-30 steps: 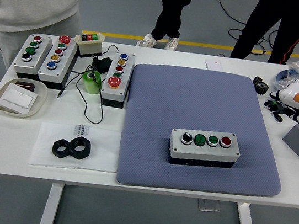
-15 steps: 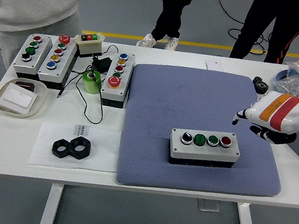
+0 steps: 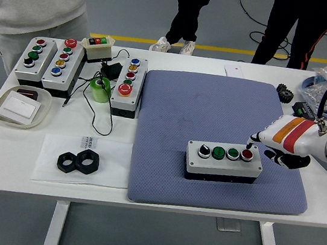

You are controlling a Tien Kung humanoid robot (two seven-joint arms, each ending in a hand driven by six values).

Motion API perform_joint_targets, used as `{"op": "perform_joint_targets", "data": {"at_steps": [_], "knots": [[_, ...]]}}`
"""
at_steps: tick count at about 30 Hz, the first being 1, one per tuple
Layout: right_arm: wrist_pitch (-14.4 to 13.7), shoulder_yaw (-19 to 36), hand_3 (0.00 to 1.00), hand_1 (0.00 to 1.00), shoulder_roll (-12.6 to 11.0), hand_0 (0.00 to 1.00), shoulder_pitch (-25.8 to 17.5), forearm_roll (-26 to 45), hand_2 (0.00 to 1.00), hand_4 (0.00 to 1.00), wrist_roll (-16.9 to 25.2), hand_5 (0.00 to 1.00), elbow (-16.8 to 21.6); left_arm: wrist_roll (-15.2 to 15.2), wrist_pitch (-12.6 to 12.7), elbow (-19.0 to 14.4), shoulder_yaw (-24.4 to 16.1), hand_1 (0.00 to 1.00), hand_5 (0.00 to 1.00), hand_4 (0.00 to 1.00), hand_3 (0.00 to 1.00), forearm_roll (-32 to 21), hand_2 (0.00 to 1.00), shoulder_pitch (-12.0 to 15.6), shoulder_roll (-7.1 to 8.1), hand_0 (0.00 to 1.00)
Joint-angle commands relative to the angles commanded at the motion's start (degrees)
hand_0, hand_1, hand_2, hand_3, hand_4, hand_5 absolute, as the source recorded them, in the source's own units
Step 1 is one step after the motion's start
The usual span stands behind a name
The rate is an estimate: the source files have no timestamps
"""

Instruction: Pick up the button,place it on the desk,press the button,press the button

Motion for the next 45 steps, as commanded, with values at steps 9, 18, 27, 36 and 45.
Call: {"op": "perform_joint_targets", "data": {"at_steps": [9,18,27,36,45], "knots": [[0.0,0.1,0.800,0.144,1.5,0.333,-0.8,0.0,0.161,0.394,-0.5,0.002,-1.5,0.1,-0.1,0.0,-0.4,0.912,0.998,0.608,0.946,0.8,0.984,0.3,0.07,0.741],[0.0,-0.8,0.799,0.144,3.0,0.334,-1.6,0.0,0.161,0.393,-0.8,0.002,-2.1,0.1,-0.2,0.0,-0.7,0.912,0.998,0.608,0.946,1.5,0.984,0.3,0.14,0.742],[0.0,-0.8,0.833,0.144,4.4,0.333,-1.2,0.0,0.161,0.393,-1.6,0.002,-4.1,0.1,-0.3,0.0,-0.8,0.913,0.998,0.609,0.946,1.9,0.985,0.4,0.21,0.741],[0.0,-0.1,0.826,0.144,4.5,0.332,-0.6,0.0,0.161,0.392,-1.9,0.002,-4.7,0.0,-0.2,0.0,-0.4,0.912,0.998,0.608,0.946,1.4,0.985,0.3,0.26,0.742],[0.0,0.5,0.815,0.142,4.2,0.331,-1.0,0.0,0.160,0.388,-1.9,0.002,-5.4,-0.1,-0.2,0.0,0.4,0.912,0.998,0.608,0.946,0.8,0.985,0.2,0.31,0.743]]}}
